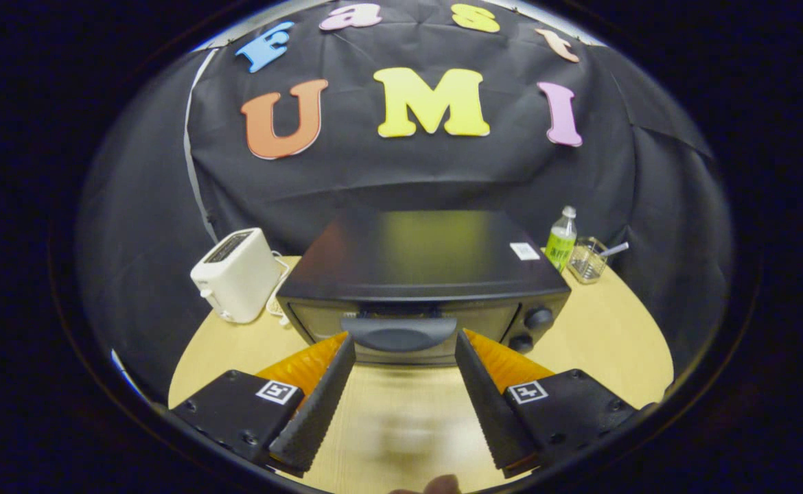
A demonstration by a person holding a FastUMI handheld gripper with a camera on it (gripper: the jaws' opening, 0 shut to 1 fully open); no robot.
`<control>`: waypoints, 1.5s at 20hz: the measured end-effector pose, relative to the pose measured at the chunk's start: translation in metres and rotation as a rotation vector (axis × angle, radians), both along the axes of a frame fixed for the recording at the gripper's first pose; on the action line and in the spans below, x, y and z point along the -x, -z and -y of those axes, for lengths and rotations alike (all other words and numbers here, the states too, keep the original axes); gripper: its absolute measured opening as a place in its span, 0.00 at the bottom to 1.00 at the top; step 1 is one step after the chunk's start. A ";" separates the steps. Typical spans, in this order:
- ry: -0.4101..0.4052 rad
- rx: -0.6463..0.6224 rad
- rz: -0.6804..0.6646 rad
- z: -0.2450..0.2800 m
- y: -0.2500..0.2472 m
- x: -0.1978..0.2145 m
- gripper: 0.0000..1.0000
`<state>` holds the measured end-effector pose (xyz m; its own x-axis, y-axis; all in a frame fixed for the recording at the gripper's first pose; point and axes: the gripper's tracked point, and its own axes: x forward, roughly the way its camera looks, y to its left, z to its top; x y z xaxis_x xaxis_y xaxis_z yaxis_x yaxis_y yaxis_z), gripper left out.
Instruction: Open the toaster oven, put the food inside, and close the toaster oven door.
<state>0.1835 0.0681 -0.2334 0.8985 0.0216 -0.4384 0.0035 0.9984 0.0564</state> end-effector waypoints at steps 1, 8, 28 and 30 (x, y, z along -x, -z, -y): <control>-0.002 0.005 0.019 0.001 -0.013 0.002 0.96; -0.003 0.013 0.223 0.006 -0.126 0.058 0.96; 0.044 -0.012 0.390 0.038 -0.157 0.246 1.00; 0.051 -0.008 0.381 0.042 -0.151 0.247 1.00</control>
<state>-0.0634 0.0263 -0.0823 0.9970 -0.0255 -0.0725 0.0307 0.9970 0.0714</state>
